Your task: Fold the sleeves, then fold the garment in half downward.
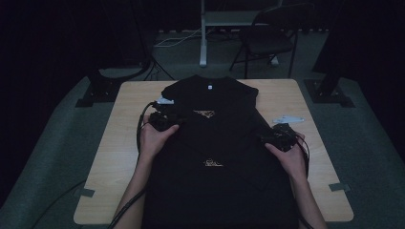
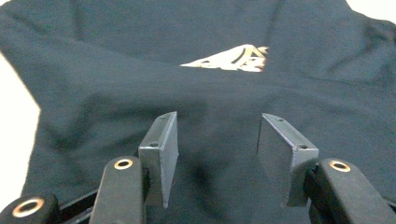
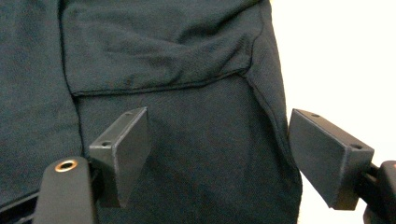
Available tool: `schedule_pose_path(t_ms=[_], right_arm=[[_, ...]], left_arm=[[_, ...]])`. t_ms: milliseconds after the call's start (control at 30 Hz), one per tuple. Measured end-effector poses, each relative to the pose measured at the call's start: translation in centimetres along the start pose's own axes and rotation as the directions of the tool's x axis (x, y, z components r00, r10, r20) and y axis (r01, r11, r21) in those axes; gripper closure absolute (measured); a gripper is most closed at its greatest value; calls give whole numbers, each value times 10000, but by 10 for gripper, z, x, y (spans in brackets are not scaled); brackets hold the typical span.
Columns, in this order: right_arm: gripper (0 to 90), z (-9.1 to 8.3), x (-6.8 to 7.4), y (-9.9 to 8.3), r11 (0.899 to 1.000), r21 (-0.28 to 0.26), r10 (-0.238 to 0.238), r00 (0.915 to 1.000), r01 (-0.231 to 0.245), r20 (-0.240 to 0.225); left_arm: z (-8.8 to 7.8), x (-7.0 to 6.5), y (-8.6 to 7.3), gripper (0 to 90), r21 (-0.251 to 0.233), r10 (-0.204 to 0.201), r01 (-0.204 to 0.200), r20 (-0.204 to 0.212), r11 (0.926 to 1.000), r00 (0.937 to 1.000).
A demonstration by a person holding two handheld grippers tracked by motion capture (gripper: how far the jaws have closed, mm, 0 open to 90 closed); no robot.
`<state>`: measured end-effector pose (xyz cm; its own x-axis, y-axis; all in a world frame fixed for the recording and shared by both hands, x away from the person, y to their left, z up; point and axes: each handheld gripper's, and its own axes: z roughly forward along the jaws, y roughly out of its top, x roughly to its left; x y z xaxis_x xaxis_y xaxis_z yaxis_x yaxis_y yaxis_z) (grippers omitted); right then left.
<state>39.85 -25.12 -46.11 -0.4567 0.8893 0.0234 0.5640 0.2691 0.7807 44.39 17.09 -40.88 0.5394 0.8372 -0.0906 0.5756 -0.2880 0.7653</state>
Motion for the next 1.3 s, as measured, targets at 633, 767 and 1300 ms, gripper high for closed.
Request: schedule_pose_path(t_ms=[633, 767, 1300], right_arm=[[216, 1, 0, 0, 10000, 50, -12, 10000, 12, 19], [216, 1, 0, 1, 10000, 69, -14, 10000, 14, 19], [215, 2, 1, 1, 9999, 140, 5, 10000, -5, 21]], left_arm=[[11, 71, -8, 440, -81, -1350, 1348, -760, 9908, 9879], [15, 76, -8, 428, -71, -1570, 1569, -709, 9876, 9850], [30, 79, -3, 407, 291, -1804, 1824, -613, 9828, 9817]])
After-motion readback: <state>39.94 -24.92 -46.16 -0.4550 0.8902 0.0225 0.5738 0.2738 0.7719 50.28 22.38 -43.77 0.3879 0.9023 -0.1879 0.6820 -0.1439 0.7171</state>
